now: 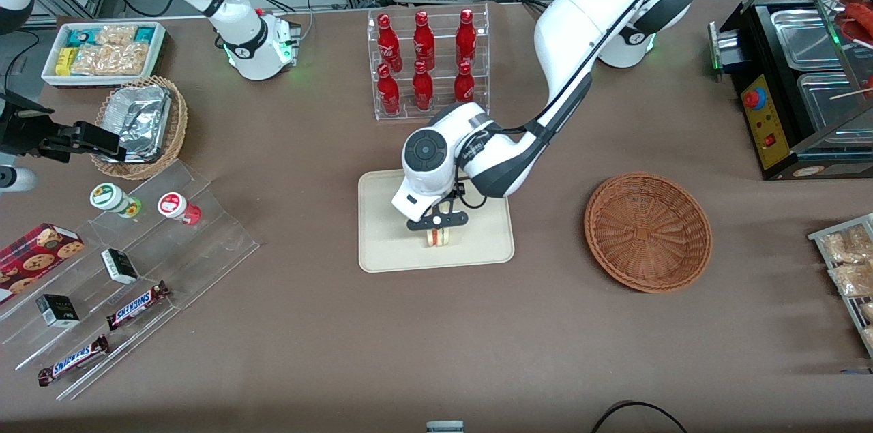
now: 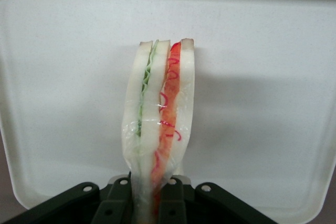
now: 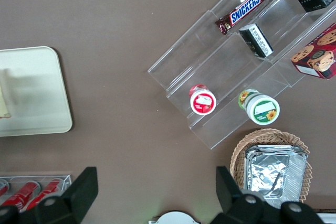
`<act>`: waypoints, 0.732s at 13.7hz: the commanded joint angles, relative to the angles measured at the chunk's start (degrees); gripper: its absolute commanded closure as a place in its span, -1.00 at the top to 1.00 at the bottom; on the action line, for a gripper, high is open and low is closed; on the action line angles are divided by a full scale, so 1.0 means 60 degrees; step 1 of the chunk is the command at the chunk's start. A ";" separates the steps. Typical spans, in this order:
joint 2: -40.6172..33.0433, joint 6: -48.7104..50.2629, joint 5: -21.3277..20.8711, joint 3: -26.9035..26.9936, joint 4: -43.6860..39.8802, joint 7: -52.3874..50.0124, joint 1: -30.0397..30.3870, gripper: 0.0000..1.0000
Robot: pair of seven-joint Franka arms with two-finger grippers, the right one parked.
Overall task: Place sandwich from basket to tray
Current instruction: 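Carry the sandwich with the left gripper over to the cream tray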
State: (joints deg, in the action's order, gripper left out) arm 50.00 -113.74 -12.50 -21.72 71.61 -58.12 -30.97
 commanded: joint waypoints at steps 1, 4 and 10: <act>0.0265 0.0237 -0.0201 0.0207 -0.0436 -0.0318 -0.0258 -1.00; 0.0397 0.0207 -0.0186 0.0207 -0.0494 -0.0742 -0.0258 -1.00; 0.0354 0.0060 -0.0186 0.0192 -0.0523 -0.0714 -0.0214 1.00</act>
State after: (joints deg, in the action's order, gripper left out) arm 51.80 -113.94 -12.52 -21.11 70.92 -61.37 -31.25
